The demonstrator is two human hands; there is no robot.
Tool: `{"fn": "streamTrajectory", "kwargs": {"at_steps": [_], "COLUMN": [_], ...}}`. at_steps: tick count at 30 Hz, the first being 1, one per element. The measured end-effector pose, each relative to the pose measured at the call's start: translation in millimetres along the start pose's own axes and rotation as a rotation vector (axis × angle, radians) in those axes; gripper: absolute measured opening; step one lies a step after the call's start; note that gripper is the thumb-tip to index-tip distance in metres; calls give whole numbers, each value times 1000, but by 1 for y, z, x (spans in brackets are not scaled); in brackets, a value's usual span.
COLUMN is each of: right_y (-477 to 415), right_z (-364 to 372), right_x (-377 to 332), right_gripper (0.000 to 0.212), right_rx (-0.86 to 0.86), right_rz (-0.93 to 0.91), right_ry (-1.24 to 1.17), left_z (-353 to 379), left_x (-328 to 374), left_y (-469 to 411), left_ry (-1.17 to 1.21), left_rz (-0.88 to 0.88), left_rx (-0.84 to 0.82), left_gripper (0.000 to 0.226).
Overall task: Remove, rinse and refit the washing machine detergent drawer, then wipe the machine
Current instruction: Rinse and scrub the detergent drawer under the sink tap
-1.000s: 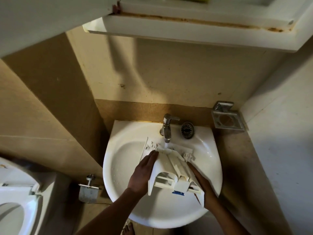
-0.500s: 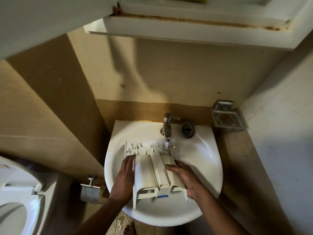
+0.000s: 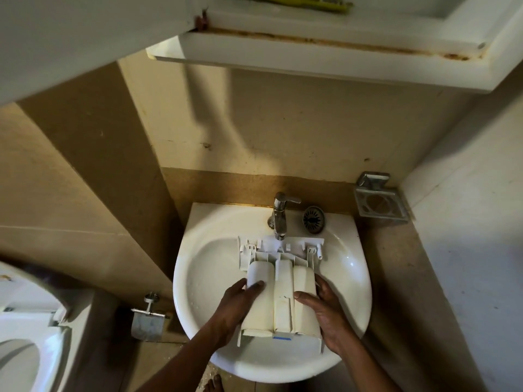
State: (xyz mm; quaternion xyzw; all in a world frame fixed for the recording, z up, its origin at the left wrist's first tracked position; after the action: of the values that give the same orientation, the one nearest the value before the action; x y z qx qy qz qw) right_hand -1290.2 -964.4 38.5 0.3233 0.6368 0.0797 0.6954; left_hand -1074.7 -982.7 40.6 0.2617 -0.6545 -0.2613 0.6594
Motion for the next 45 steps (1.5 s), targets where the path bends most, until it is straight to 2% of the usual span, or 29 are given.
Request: {"fn": "streamTrajectory", "kwargs": {"at_steps": [4, 7, 9, 12, 14, 17, 19, 23, 25, 27, 32, 35, 37, 40, 45], "right_y": [-3, -4, -3, -2, -5, -15, -18, -7, -4, -5, -12, -21, -29, -40, -47], "right_z": [10, 13, 14, 18, 21, 21, 21, 18, 10, 3, 0, -2, -1, 4, 12], "right_x": [0, 0, 1, -3, -6, 0, 0, -13, -11, -8, -20, -35, -48, -58, -59], "right_gripper": [60, 57, 58, 54, 50, 62, 59, 39, 37, 30, 28, 30, 27, 36, 56], "right_rx": [-17, -8, -25, -19, 1, 3, 27, 170, 218, 230, 221, 121, -28, -272, -501], "right_rz": [-7, -16, -13, -24, -24, -35, -37, -22, 26, 77, 53, 10, 21, 92, 107], "right_ry": [42, 79, 115, 181, 227, 291, 306, 248, 216, 206, 283, 386, 477, 589, 693], "left_z": [4, 2, 0, 1, 0, -4, -5, 8, 17, 22, 27, 25, 23, 23, 40], "left_x": [6, 6, 3, 3, 1, -4, -6, 7, 17, 27, 37, 31, 24, 4, -22], "left_y": [-2, -1, 1, 6, 8, 7, 8, 11, 4, -1, -6, 1, 16, 32, 61], "left_ry": [3, -22, 4, 84, 141, 202, 217, 85, -44, -119, -127, 187, 347, 422, 602], "left_rz": [75, 101, 119, 144, 125, 96, 95, 126, 124, 72, -46, -167, -237, -313, -316], "left_rx": [55, 120, 142, 172, 178, 170, 181, 158, 125, 139, 161, 82, 14, -29, 17], "left_gripper": [39, 42, 48, 38, 41, 47, 46, 40, 58, 66, 62, 49, 37, 41, 46]}}
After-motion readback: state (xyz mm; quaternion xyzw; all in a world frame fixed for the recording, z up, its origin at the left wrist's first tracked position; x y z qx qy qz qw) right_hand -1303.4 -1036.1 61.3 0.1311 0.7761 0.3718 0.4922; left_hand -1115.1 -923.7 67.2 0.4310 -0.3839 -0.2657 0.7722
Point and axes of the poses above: each hand's wrist, its own y-axis away from the middle knuckle, its own z-axis out of the palm, x = y × z, the point moved 3 cm from there along -y, towards the middle knuckle, and after that the axes turned 11 degrees about x, right-handed, at the moved point
